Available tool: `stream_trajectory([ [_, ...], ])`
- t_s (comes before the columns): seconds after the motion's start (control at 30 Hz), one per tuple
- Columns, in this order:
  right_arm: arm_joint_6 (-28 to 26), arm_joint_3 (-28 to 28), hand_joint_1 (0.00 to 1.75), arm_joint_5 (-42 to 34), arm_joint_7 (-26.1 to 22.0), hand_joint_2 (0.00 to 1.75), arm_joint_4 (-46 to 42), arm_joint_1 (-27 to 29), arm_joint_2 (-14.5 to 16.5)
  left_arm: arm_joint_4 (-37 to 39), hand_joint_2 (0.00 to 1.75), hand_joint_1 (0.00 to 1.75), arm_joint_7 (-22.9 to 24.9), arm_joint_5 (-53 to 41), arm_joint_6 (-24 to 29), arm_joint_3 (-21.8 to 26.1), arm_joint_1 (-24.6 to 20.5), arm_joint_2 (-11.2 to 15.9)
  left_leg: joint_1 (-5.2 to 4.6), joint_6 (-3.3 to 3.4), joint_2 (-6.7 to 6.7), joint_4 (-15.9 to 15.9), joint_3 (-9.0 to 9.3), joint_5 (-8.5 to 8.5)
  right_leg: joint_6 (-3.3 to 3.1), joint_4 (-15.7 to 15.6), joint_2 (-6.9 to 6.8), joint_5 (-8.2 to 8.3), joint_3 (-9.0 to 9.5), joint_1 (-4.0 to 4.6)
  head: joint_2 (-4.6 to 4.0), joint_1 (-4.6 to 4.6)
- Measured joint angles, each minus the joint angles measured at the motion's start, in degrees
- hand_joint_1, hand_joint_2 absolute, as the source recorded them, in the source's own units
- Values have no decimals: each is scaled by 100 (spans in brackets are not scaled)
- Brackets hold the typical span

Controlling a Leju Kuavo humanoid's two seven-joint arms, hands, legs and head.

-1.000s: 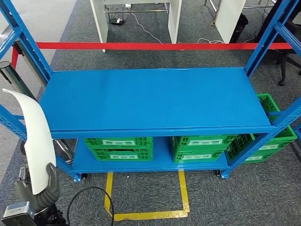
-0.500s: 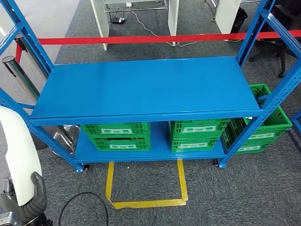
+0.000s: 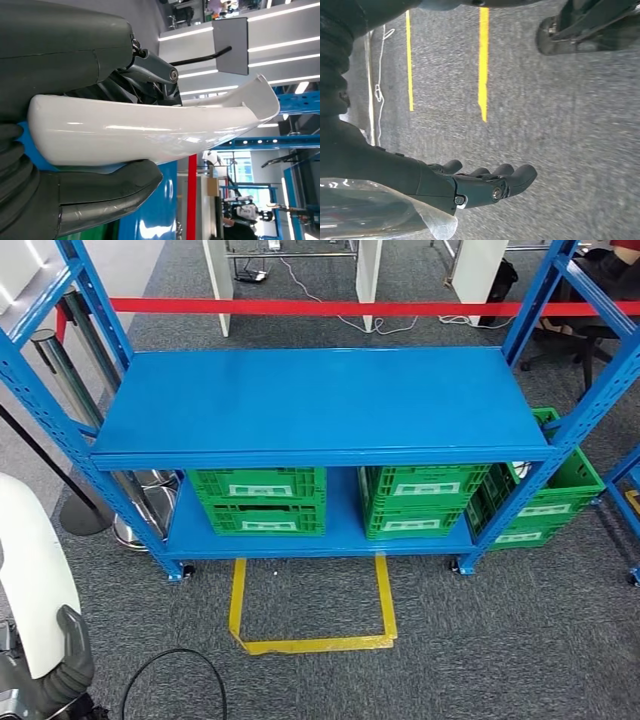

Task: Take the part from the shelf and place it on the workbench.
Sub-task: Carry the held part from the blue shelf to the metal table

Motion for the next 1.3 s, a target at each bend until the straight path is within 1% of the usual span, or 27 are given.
stream_trajectory([
  [0.07,-3,29,0,6,-1,175,1,1,0,-2,175,175,0,20,-18,39,2,-14,-13,-31,1,75,-184,107,-35,-679,-2,248,590,8,0,1],
  [0.13,-12,78,0,9,-8,175,4,-15,0,-13,175,175,0,22,-27,65,3,-26,-28,-78,5,153,-306,208,-90,-1522,3,128,1156,26,0,4],
  [0.17,-19,101,0,10,-12,175,6,-20,0,-19,175,175,0,22,-29,76,3,-34,-30,-104,8,169,-342,260,-121,-1756,7,43,1275,40,0,5],
  [0.23,-22,130,0,-27,-40,175,16,-13,3,-26,175,175,0,20,-60,89,4,-48,-15,-164,4,179,-386,340,-201,-1861,-3,52,1231,46,0,12],
  [0.27,-5,133,0,-98,-68,175,21,-10,5,-23,175,175,0,19,-112,92,6,-52,-3,-205,-8,216,-408,260,-242,-1859,-16,108,1181,42,0,9],
  [0.33,79,118,0,-333,-131,175,28,-47,3,-3,175,175,0,4,-282,92,-6,-52,30,-294,-30,536,-470,-223,-316,-1864,-41,244,1053,25,0,-6],
  [0.4,239,64,0,-561,-75,175,29,-229,-49,105,175,175,0,-27,-436,66,-113,-44,72,-366,-34,1162,-517,-808,-346,-1849,-44,388,893,29,0,-17],
  [0.43,381,25,0,-654,38,175,39,-398,-107,227,175,175,2,-39,-485,29,-228,-22,90,-386,-34,1454,-519,-919,-345,-1828,-42,465,794,29,0,-18],
  [0.47,547,-10,0,-737,196,175,48,-600,-187,370,175,175,7,-47,-500,-24,-362,12,105,-396,-34,1629,-480,-880,-335,-1795,-35,546,681,28,0,-20],
  [0.5,722,-37,0,-814,374,175,58,-807,-271,520,175,175,13,-49,-489,-94,-494,53,114,-397,-35,1632,-373,-726,-319,-1753,-28,622,559,24,0,-21],
  [0.57,953,-51,0,-918,588,175,68,-1111,-405,731,175,175,21,-45,-423,-239,-665,133,123,-374,-39,1120,68,-440,-270,-1662,-15,740,330,15,0,-24],
  [0.63,999,-54,0,-976,625,175,68,-1261,-486,851,175,175,21,-24,-365,-336,-755,189,109,-323,-53,378,547,-473,-197,-1599,-23,834,190,21,0,-19],
  [0.67,999,-57,0,-996,616,175,68,-1293,-510,890,175,175,21,-9,-345,-362,-784,214,95,-296,-60,149,665,-544,-155,-1588,-31,887,145,22,0,-17],
  [0.73,992,-67,0,-1029,595,175,70,-1312,-539,952,175,175,20,17,-325,-397,-817,256,77,-224,-58,21,642,-545,-71,-1586,-39,989,71,12,0,-16],
  [0.77,988,-73,0,-1041,584,175,72,-1310,-550,977,175,175,20,22,-322,-408,-831,270,77,-177,-46,8,589,-498,-38,-1562,-34,958,23,2,0,-16],
  [0.8,983,-77,0,-1053,576,175,74,-1308,-562,1006,175,175,20,32,-322,-417,-847,280,79,-119,-33,-5,523,-439,-12,-1459,-27,814,-44,-4,0,-6],
  [0.9,976,-87,0,-1100,579,175,88,-1305,-588,1094,175,175,19,66,-330,-438,-889,304,54,-4,-7,-10,296,-245,26,-556,-14,11,-316,-9,0,33],
  [0.93,977,-89,0,-1117,587,175,92,-1303,-594,1121,175,175,19,74,-335,-441,-894,313,38,5,-4,-3,209,-177,33,-201,-13,-124,-374,-9,0,37],
  [0.97,977,-91,0,-1133,596,175,95,-1301,-603,1146,175,175,18,85,-339,-444,-898,322,22,9,-2,8,115,-110,36,37,-14,-113,-378,-8,0,40],
  [1.0,978,-92,0,-1144,603,175,96,-1299,-614,1169,175,175,17,99,-343,-445,-901,332,10,6,0,24,19,-48,32,103,-14,19,-300,-7,0,41],
  [1.03,979,-92,0,-1152,607,175,97,-1302,-621,1189,175,175,16,111,-345,-445,-906,343,2,-2,0,50,-80,9,20,-52,-14,209,-109,-6,0,41],
  [1.07,981,-92,0,-1159,608,175,98,-1312,-628,1206,175,175,15,120,-348,-445,-914,353,-2,-16,0,84,-162,58,4,-388,-14,344,173,-4,0,42],
  [1.1,983,-92,0,-1164,608,175,98,-1332,-632,1217,175,175,14,125,-350,-445,-923,363,-13,-35,0,129,-237,98,-12,-841,-14,370,512,3,0,45],
  [1.13,987,-91,0,-1170,608,175,99,-1358,-634,1226,175,175,12,127,-353,-445,-932,372,-23,-59,2,166,-293,141,-32,-1271,-11,311,809,9,0,46],
  [1.17,990,-91,0,-1176,609,175,100,-1382,-636,1233,175,175,10,128,-357,-445,-943,380,-30,-82,6,191,-328,190,-51,-1566,-8,225,983,17,0,47],
  [1.23,994,-91,0,-1188,615,175,103,-1406,-639,1249,175,175,9,130,-362,-447,-962,391,-31,-132,9,191,-376,293,-109,-1762,-9,181,1028,27,0,49],
  [1.3,993,-91,0,-1199,623,175,108,-1409,-642,1262,175,175,9,132,-363,-449,-969,405,-10,-206,-13,284,-437,150,-206,-1763,-30,290,943,17,0,43],
])
